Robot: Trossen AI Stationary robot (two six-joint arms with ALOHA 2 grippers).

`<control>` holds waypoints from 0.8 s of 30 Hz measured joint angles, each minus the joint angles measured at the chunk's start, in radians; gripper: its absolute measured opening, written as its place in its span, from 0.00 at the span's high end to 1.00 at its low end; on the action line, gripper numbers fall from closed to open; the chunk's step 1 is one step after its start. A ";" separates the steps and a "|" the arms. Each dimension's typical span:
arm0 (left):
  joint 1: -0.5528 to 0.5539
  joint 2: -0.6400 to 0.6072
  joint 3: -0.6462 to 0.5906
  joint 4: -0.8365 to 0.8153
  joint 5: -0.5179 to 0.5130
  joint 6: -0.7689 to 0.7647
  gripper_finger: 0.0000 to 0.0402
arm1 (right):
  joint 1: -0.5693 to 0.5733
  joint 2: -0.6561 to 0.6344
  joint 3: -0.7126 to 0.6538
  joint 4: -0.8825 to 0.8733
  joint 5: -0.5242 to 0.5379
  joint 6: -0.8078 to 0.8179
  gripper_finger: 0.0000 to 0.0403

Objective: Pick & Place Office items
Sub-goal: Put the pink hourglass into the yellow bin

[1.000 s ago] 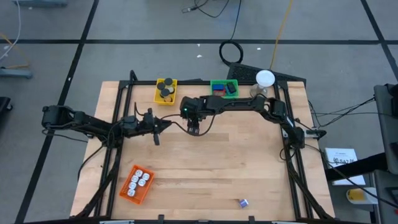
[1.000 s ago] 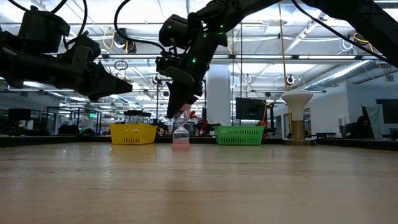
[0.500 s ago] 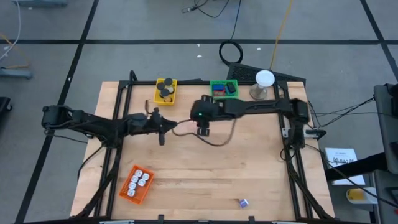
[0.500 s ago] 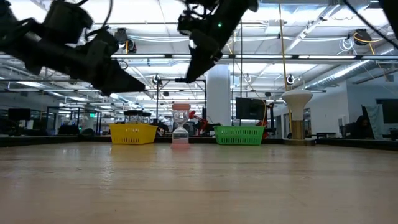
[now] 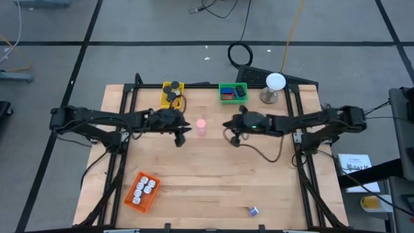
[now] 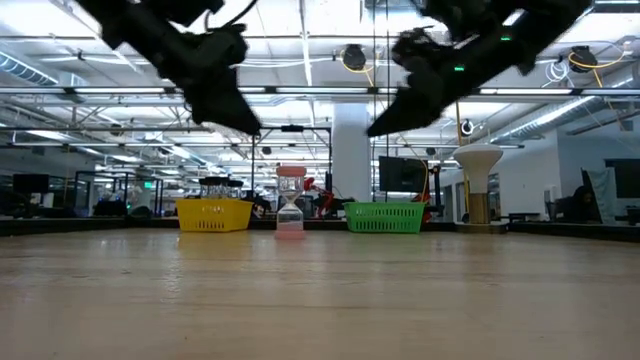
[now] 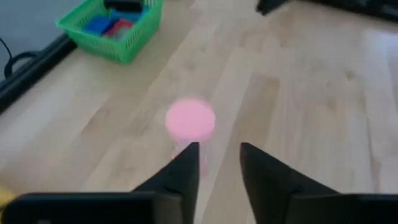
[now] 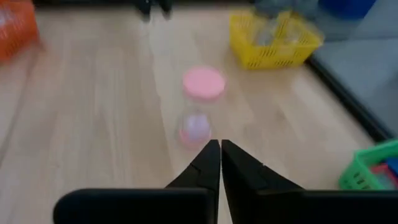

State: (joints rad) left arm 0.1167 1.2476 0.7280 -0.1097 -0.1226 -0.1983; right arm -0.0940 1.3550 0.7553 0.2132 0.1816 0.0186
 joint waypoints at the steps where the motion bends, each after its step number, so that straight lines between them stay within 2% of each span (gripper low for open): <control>1: 0.000 0.026 0.023 0.005 -0.002 -0.006 0.69 | 0.000 -0.028 -0.034 0.022 0.001 0.000 0.97; 4: 0.006 0.100 0.070 -0.042 -0.009 -0.015 0.57 | 0.000 -0.082 -0.107 0.138 -0.001 -0.003 0.97; 9: 0.007 0.215 0.164 -0.042 -0.035 -0.014 0.38 | 0.000 -0.153 -0.158 0.164 0.001 -0.004 1.00; 14: 0.008 0.310 0.244 -0.081 -0.075 0.014 0.23 | 0.005 -0.169 -0.167 0.165 -0.001 -0.001 0.99; 19: 0.008 0.374 0.299 -0.119 -0.117 0.021 0.14 | 0.012 -0.163 -0.167 0.174 -0.004 -0.001 1.00; 24: 0.008 0.415 0.311 -0.126 -0.132 0.023 0.11 | 0.011 -0.158 -0.165 0.184 0.001 -0.001 1.00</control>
State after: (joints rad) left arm 0.1250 1.6626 1.0395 -0.2358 -0.2549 -0.1754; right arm -0.0832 1.1969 0.5903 0.3969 0.1822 0.0177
